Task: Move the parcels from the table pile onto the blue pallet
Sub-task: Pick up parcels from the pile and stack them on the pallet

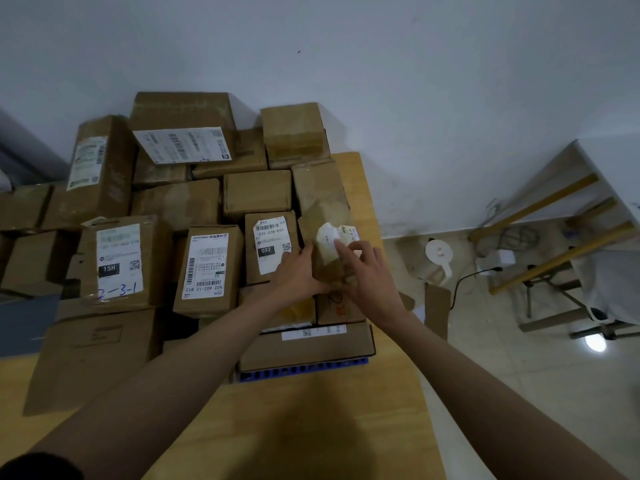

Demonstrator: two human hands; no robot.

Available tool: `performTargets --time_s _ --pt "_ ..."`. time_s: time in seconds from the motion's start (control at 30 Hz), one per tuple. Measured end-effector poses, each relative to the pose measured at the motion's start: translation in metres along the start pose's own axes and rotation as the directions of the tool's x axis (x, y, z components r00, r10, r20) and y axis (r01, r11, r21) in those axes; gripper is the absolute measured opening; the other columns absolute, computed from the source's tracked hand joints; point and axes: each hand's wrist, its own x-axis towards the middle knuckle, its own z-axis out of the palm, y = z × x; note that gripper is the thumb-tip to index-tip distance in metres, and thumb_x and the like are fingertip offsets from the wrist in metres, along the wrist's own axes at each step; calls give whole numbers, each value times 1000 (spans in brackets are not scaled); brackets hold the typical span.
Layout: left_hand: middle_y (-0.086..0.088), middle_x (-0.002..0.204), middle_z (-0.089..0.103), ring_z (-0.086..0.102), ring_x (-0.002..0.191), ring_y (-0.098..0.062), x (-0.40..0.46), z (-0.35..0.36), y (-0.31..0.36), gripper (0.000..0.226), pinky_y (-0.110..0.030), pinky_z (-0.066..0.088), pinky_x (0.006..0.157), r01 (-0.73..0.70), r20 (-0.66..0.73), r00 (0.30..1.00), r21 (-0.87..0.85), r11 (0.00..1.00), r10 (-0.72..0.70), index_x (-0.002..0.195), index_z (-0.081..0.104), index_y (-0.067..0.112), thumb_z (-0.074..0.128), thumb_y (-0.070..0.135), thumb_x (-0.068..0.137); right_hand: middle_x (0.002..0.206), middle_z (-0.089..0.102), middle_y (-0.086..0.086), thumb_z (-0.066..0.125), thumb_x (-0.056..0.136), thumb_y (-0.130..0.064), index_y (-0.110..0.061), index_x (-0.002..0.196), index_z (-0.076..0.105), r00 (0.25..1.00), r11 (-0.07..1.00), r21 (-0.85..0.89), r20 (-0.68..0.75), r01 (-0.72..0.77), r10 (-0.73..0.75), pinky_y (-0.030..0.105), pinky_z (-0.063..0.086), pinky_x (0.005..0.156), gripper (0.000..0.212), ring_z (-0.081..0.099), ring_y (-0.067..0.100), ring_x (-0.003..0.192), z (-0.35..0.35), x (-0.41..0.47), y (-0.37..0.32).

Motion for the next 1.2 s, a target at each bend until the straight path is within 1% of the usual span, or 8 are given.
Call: performTargets --time_s 0.1,0.23,0.57,0.67,0.73,0.8,1.03,1.2 --pt "-9 138 38 34 128 -30 2 -5 1 102 -43 42 100 -11 -32 999 136 991 16 147 33 22 75 65 65 146 31 9 69 84 -30 -37 144 43 999 996 -78 20 -31 32 48 38 105 65 30 32 130 6 3 -11" --pt "-11 139 45 40 126 -31 6 -10 2 108 -46 44 98 -16 -7 1000 82 997 17 150 23 15 81 46 65 152 21 13 74 81 -23 -29 141 45 993 992 54 19 -115 114 49 37 110 67 21 36 139 19 8 -23" --pt "-7 135 44 44 123 -24 6 -18 -6 90 -42 48 94 -28 6 1000 -33 999 29 146 30 16 79 25 71 143 26 7 74 77 -13 -27 136 45 993 995 5 70 -97 96 39 58 83 68 32 28 129 14 21 -24" --pt "-5 118 52 50 108 -21 2 -22 -5 59 -34 48 79 -49 19 999 -7 999 49 128 48 17 74 27 76 144 26 6 72 79 -12 -28 137 44 990 994 -17 91 -104 105 38 58 80 67 36 27 126 9 20 -26" --pt "-4 95 53 51 83 -17 -6 -26 -7 24 -26 39 59 -52 52 997 70 996 49 95 57 16 70 28 79 143 27 6 72 80 -11 -28 137 44 989 994 -17 92 -112 114 37 58 79 66 37 26 124 7 19 -28" --pt "-5 86 52 50 71 -16 -14 -26 -11 16 -27 39 55 -50 93 995 141 989 37 76 56 15 63 26 85 143 27 5 72 80 -12 -28 137 44 989 993 -26 91 -116 118 38 58 79 65 38 26 125 6 19 -30" --pt "-6 107 50 52 94 -24 -28 -15 -24 20 -40 51 80 -78 17 997 210 975 76 107 61 15 53 29 96 142 28 6 73 79 -14 -27 134 45 991 993 -50 75 -104 108 39 58 75 63 36 26 125 9 21 -37" --pt "-6 109 51 53 97 -25 -30 -10 -26 17 -39 51 79 -95 16 995 232 968 94 108 61 15 57 15 92 141 27 5 76 81 -20 -27 135 44 992 992 -64 69 -106 110 41 59 77 63 35 25 127 12 22 -37"
